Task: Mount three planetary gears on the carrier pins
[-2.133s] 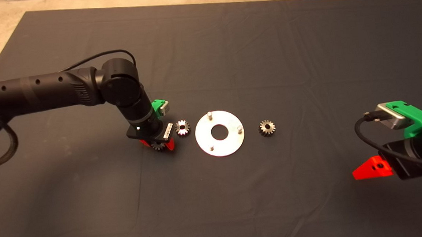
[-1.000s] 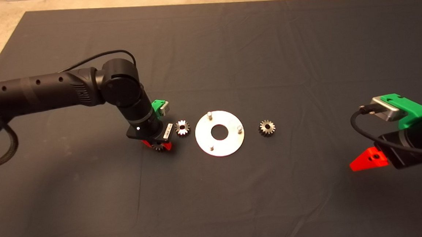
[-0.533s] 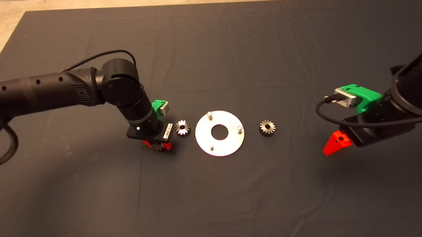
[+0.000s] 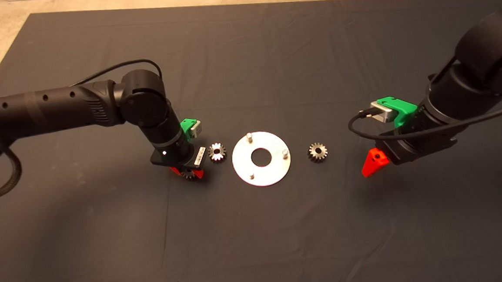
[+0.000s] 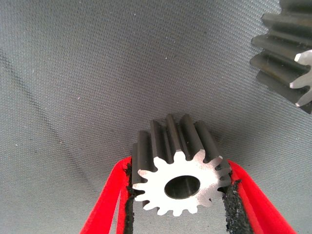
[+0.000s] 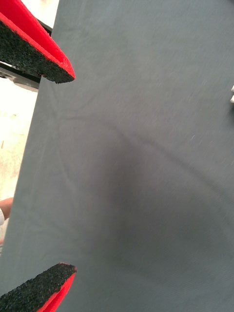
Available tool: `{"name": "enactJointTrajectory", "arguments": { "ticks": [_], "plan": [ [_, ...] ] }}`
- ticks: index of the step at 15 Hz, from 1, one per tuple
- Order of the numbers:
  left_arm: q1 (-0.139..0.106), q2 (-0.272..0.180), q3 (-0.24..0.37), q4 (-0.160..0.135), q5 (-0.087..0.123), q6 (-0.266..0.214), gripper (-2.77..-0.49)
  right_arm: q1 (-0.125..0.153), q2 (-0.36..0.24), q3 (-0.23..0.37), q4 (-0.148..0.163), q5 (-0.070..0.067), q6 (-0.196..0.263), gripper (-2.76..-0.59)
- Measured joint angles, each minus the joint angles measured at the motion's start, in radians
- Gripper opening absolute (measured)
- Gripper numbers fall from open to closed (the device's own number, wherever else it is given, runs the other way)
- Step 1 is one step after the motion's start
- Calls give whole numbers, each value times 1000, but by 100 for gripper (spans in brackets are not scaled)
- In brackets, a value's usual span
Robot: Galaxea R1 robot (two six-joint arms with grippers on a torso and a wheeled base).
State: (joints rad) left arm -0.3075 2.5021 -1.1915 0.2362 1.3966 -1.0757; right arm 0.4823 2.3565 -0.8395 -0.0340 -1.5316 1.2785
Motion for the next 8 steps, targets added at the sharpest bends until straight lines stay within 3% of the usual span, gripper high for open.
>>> {"name": "enactJointTrajectory", "arguments": {
  "ticks": [3,8],
  "plan": [
    [0,0,1,0,-1,0,-230,-3,51,-41,0,1,-8,-60],
    [0,-10,9,0,-5,1,-230,-3,70,-65,0,1,-11,-60]
  ]
}}
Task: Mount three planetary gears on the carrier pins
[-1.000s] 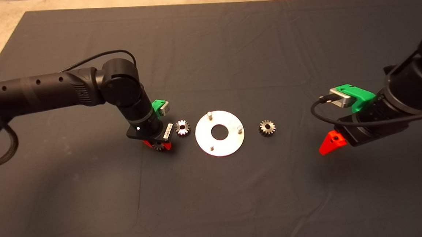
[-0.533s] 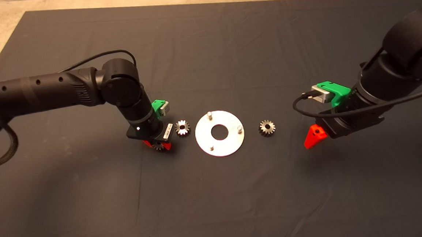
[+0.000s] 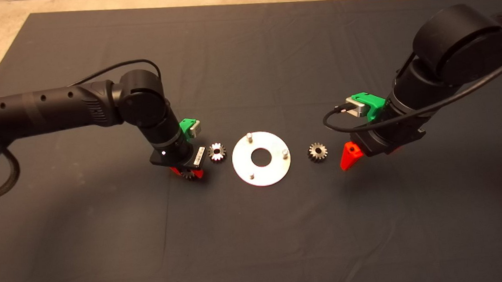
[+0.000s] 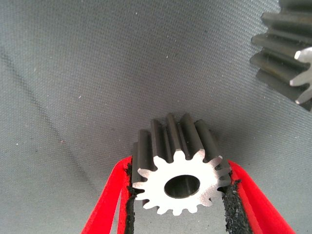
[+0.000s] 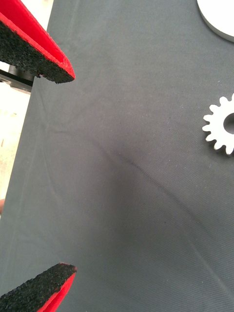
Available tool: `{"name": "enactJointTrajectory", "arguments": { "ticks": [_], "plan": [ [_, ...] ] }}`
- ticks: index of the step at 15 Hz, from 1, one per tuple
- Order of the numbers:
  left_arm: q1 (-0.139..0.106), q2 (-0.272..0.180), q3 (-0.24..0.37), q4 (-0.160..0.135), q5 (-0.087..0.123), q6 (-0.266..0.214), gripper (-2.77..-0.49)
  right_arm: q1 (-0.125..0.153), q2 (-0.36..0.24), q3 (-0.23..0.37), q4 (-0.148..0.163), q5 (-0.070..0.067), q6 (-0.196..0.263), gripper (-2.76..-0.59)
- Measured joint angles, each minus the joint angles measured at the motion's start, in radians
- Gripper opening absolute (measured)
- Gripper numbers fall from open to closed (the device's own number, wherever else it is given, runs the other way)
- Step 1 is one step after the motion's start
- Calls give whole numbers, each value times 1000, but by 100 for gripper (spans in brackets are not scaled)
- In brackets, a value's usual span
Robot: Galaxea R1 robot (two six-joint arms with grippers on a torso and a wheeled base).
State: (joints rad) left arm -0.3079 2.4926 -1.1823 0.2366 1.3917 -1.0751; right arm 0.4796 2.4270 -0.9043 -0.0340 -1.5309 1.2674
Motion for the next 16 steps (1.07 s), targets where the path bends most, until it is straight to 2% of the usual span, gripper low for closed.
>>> {"name": "enactJointTrajectory", "arguments": {
  "ticks": [3,4,8,10,13,15,16],
  "plan": [
    [-5,-2,22,0,3,0,-232,0,3,-3,0,0,-3,-60],
    [-14,-2,31,0,3,0,-232,0,3,-3,0,0,-3,-60],
    [-84,-1,70,0,5,-1,-232,0,3,-4,0,0,-3,-60],
    [-105,6,70,-1,21,-1,-232,0,4,-4,0,0,-3,-60],
    [-108,26,69,-3,24,-1,-232,-1,5,-6,0,-2,-4,-60],
    [-108,61,43,-10,26,-1,-232,-7,7,-9,0,0,-6,-60],
    [-108,86,16,-27,26,0,-232,-13,8,-18,0,0,-11,-60]
  ]
}}
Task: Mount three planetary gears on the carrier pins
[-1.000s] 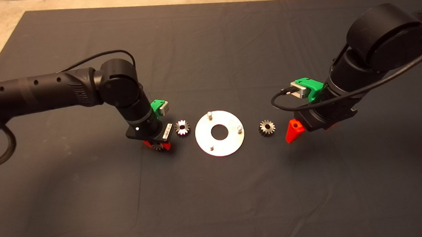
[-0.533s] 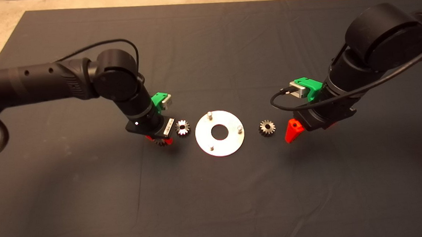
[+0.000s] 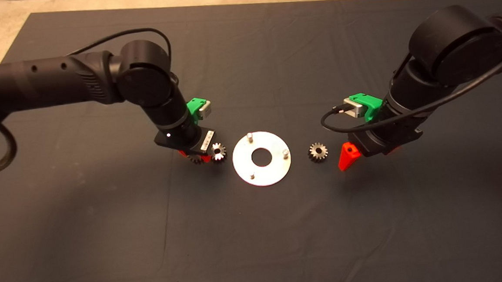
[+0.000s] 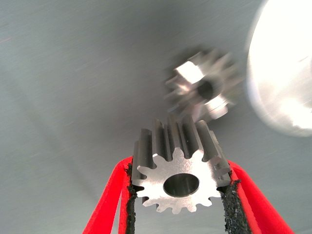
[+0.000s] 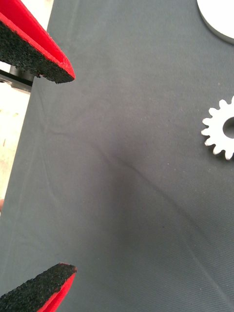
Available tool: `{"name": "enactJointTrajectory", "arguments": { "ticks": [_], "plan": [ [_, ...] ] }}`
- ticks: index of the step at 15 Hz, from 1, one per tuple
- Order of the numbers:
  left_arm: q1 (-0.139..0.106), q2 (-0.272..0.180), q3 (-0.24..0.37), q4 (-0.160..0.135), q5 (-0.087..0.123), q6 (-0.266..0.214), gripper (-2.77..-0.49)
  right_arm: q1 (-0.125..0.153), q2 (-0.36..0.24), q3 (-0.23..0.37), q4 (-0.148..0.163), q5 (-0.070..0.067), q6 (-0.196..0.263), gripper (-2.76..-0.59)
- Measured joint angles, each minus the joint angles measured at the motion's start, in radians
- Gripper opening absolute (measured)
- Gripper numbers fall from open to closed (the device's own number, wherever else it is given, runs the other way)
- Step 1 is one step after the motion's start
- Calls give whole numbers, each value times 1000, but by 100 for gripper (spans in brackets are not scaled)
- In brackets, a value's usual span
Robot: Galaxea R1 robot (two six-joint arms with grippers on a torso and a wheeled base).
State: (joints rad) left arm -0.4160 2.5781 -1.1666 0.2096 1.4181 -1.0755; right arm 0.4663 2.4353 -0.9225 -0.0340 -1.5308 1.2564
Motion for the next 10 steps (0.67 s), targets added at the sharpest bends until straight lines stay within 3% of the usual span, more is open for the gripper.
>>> {"name": "enactJointTrajectory", "arguments": {
  "ticks": [3,5,8,10],
  "plan": [
    [0,66,-39,-26,-5,5,-233,-29,1,-30,0,0,-15,-60],
    [0,70,-49,-33,-12,9,-233,-31,0,-35,0,-1,-19,-60],
    [-9,60,-58,-31,-1,10,-233,-32,6,-39,0,1,-23,-60],
    [-32,65,-59,-33,0,10,-233,-32,6,-41,0,0,-26,-60]
  ]
}}
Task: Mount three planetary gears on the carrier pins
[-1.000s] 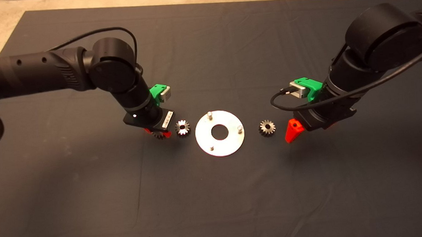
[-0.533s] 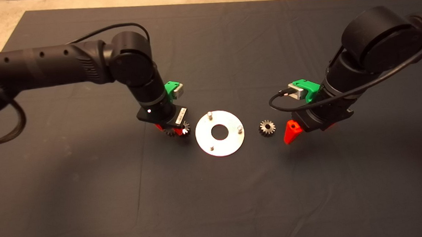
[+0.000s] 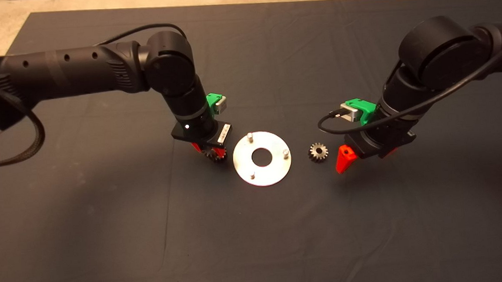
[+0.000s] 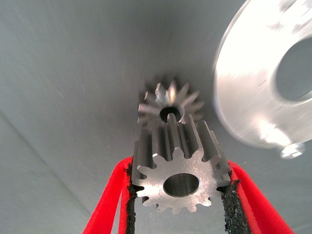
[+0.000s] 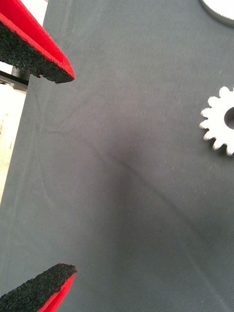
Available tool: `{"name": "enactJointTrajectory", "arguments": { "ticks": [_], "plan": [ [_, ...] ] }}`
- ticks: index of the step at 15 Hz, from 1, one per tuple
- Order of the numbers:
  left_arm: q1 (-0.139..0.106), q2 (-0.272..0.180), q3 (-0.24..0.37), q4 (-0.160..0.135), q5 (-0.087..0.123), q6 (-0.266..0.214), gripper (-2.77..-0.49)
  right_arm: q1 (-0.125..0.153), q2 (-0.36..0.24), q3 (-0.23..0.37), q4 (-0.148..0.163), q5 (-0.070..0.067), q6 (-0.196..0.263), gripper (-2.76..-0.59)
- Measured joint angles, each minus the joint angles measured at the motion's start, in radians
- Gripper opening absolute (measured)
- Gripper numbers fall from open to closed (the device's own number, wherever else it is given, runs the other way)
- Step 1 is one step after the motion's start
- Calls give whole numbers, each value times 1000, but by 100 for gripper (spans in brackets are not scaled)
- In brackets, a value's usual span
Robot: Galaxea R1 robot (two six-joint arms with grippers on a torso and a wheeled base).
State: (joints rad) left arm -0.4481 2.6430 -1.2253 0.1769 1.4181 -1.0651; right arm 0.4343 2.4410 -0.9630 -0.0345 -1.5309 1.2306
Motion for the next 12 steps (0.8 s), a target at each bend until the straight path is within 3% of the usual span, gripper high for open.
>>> {"name": "enactJointTrajectory", "arguments": {
  "ticks": [2,6,8,10,12],
  "plan": [
    [-17,22,-13,-1,-4,1,-233,-7,0,-2,0,-2,0,-60],
    [-15,70,-64,-6,-11,43,-233,-10,26,-3,0,0,-1,-60],
    [-15,72,-64,-26,-12,44,-233,-11,33,-4,0,1,-1,-60],
    [-16,76,-71,-37,-6,47,-233,-11,34,-4,0,0,-1,-60],
    [-16,116,-89,-37,4,61,-233,-11,36,-4,0,0,-1,-60]
  ]
}}
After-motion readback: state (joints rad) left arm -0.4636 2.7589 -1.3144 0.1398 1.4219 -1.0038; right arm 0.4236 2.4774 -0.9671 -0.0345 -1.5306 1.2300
